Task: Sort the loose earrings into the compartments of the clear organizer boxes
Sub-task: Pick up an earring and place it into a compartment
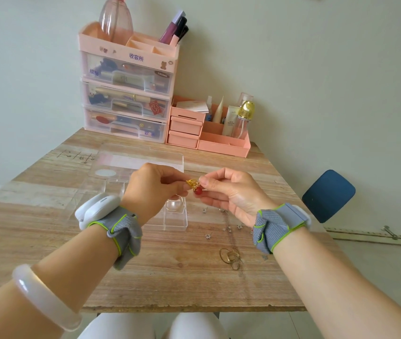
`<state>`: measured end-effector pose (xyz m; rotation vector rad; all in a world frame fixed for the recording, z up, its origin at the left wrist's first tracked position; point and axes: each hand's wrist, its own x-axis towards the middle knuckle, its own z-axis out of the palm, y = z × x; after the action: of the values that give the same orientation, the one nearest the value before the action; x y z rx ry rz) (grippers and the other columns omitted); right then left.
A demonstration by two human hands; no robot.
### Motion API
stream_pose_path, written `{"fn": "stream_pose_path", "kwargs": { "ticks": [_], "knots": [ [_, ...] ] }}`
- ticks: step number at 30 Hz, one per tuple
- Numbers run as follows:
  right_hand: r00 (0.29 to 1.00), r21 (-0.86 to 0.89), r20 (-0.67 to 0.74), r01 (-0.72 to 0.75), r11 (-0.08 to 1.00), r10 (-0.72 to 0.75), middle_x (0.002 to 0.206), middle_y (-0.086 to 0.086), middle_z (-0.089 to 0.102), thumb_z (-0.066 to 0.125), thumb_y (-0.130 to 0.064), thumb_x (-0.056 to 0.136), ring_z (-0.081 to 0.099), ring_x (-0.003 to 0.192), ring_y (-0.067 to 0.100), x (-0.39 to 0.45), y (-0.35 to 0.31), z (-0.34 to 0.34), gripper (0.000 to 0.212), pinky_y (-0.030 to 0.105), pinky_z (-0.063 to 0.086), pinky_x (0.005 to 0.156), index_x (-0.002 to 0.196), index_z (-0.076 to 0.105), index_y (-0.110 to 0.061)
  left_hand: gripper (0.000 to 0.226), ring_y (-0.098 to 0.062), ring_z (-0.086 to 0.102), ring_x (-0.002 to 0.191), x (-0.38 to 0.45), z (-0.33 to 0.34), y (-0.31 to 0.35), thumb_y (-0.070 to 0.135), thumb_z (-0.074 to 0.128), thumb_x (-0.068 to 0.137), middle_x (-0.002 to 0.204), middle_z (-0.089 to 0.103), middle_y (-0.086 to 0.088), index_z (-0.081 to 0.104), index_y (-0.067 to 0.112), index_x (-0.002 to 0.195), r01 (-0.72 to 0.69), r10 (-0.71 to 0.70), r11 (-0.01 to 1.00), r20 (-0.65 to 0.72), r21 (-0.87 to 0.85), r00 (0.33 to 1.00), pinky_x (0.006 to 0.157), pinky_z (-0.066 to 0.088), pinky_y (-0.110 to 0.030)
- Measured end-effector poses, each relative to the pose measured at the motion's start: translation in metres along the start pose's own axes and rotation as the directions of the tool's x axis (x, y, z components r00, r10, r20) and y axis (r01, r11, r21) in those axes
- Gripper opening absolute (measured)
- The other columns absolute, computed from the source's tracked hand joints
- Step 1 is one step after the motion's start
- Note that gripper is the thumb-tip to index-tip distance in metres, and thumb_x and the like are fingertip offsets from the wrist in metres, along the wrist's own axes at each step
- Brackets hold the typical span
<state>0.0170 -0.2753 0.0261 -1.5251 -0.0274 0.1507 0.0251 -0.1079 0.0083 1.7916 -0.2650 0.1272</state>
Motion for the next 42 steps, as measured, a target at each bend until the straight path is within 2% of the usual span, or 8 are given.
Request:
{"fn": "stream_pose_path", "kwargs": {
  "ticks": [6, 14, 18, 23, 27, 31, 38, 42],
  "knots": [
    [0.995, 0.023, 0.097, 0.002, 1.000, -0.005, 0.078, 0.013, 0.071, 0.072, -0.009, 0.065, 0.070, 0.071, 0.021, -0.001, -0.001, 0.009, 0.024, 0.026, 0.058, 0.065, 0.084, 0.057, -0.005, 0.017, -0.012, 0.066, 0.065, 0.003, -0.021, -0.002, 0.000, 0.064, 0.080, 0.071, 0.070, -0.006, 0.068, 0.016, 0.076, -0.040, 0.038, 0.999, 0.127, 0.011, 0.991, 0.067, 0.056, -0.019],
    [0.995, 0.027, 0.103, -0.007, 1.000, 0.004, 0.080, 0.015, 0.070, 0.068, -0.001, 0.075, 0.070, 0.070, 0.021, 0.002, -0.001, 0.023, 0.014, 0.025, 0.057, 0.061, 0.082, 0.057, -0.004, 0.010, -0.010, 0.067, 0.066, 0.003, -0.034, -0.007, 0.000, 0.063, 0.080, 0.076, 0.070, -0.006, 0.068, 0.008, 0.084, -0.057, 0.056, 0.998, 0.162, 0.000, 0.985, 0.067, 0.056, -0.018],
    [0.989, 0.020, 0.148, -0.017, 1.000, 0.013, 0.082, 0.015, 0.070, 0.069, -0.013, 0.074, 0.070, 0.073, 0.023, 0.003, 0.000, 0.027, 0.018, 0.027, 0.058, 0.065, 0.085, 0.057, -0.005, 0.011, -0.005, 0.065, 0.063, 0.006, -0.039, -0.007, -0.002, 0.060, 0.082, 0.075, 0.068, -0.005, 0.066, 0.007, 0.083, -0.084, 0.081, 0.996, 0.178, 0.010, 0.981, 0.065, 0.054, -0.014],
    [0.999, 0.023, -0.021, 0.025, 0.999, -0.025, 0.078, 0.012, 0.064, 0.053, -0.025, 0.092, 0.065, 0.064, 0.019, 0.007, -0.003, 0.025, 0.023, 0.026, 0.057, 0.061, 0.088, 0.058, -0.003, 0.014, -0.014, 0.066, 0.072, 0.012, -0.050, -0.007, -0.003, 0.060, 0.082, 0.081, 0.070, -0.013, 0.065, 0.010, 0.082, -0.123, 0.095, 0.986, 0.222, 0.116, 0.971, 0.071, 0.055, -0.019],
    [0.995, -0.030, -0.090, 0.036, 0.999, -0.038, 0.074, 0.009, 0.064, 0.051, -0.026, 0.093, 0.061, 0.060, 0.015, 0.008, -0.001, 0.018, 0.024, 0.020, 0.052, 0.053, 0.086, 0.059, -0.005, 0.022, -0.011, 0.064, 0.077, 0.020, -0.063, -0.012, 0.007, 0.064, 0.082, 0.082, 0.070, 0.004, 0.064, 0.027, 0.076, -0.165, 0.090, 0.922, 0.223, 0.349, 0.971, 0.081, 0.048, -0.017],
    [0.992, -0.108, -0.119, 0.035, 0.994, -0.047, 0.073, 0.005, 0.066, 0.051, -0.027, 0.093, 0.060, 0.060, 0.013, 0.009, 0.003, 0.014, 0.023, 0.019, 0.049, 0.051, 0.086, 0.061, -0.009, 0.021, 0.001, 0.055, 0.078, 0.030, -0.072, -0.016, 0.013, 0.062, 0.084, 0.080, 0.062, 0.017, 0.061, 0.032, 0.076, -0.201, 0.100, 0.832, 0.216, 0.518, 0.971, 0.063, 0.037, 0.000],
    [0.987, -0.150, -0.147, 0.046, 0.988, -0.068, 0.071, 0.002, 0.067, 0.053, -0.027, 0.093, 0.060, 0.058, 0.012, 0.009, 0.004, 0.007, 0.022, 0.019, 0.047, 0.049, 0.085, 0.062, -0.010, 0.014, -0.012, 0.055, 0.086, 0.039, -0.068, -0.018, 0.018, 0.062, 0.084, 0.078, 0.060, 0.018, 0.066, 0.032, 0.084, -0.247, 0.033, 0.717, 0.321, 0.652, 0.946, 0.085, 0.043, -0.029],
    [0.985, -0.179, -0.154, 0.052, 0.982, -0.081, 0.072, 0.002, 0.066, 0.052, -0.027, 0.093, 0.059, 0.058, 0.012, 0.008, 0.005, 0.005, 0.021, 0.020, 0.045, 0.050, 0.085, 0.062, -0.010, 0.014, -0.011, 0.049, 0.091, 0.042, -0.060, -0.015, 0.024, 0.061, 0.085, 0.088, 0.057, 0.014, 0.069, 0.034, 0.090, -0.244, -0.011, 0.599, 0.313, 0.762, 0.950, 0.089, 0.036, -0.030]
  ]
}}
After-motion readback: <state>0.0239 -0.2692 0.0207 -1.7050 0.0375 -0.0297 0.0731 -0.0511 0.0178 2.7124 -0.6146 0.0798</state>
